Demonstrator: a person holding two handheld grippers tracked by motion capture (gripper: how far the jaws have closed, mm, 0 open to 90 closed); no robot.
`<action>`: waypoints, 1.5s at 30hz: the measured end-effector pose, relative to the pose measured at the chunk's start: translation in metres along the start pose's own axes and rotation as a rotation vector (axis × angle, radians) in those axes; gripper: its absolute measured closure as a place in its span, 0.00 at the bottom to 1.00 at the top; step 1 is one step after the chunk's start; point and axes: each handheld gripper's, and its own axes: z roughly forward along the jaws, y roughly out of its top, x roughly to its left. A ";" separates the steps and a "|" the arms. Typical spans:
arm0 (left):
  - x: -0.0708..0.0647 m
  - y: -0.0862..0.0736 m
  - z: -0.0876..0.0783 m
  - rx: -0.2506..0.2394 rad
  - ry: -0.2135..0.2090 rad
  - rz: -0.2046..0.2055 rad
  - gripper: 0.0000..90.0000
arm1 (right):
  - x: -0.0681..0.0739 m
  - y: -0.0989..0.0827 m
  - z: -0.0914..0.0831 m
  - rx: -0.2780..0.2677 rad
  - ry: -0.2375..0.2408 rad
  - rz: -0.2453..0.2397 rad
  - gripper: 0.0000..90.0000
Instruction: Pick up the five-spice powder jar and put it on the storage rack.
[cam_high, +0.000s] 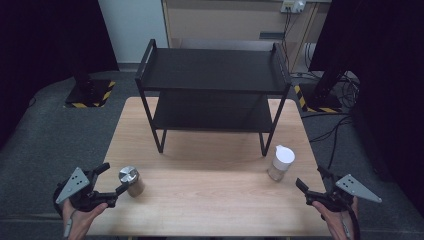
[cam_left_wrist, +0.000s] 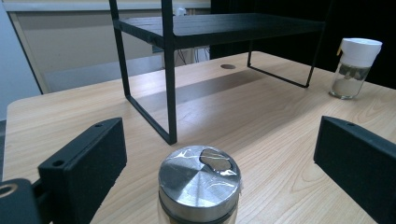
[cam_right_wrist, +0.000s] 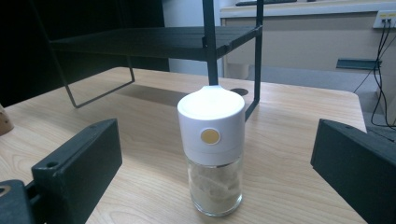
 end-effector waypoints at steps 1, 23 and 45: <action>-0.001 0.000 0.000 -0.003 0.004 -0.001 0.01 | 0.000 0.000 0.000 0.001 0.001 0.001 0.03; -0.007 0.009 -0.018 0.011 0.042 0.000 0.01 | 0.004 0.005 0.001 0.012 -0.012 -0.055 0.03; 0.018 0.085 -0.028 0.219 -0.031 0.040 0.01 | 0.004 0.005 0.005 0.016 0.005 -0.047 0.03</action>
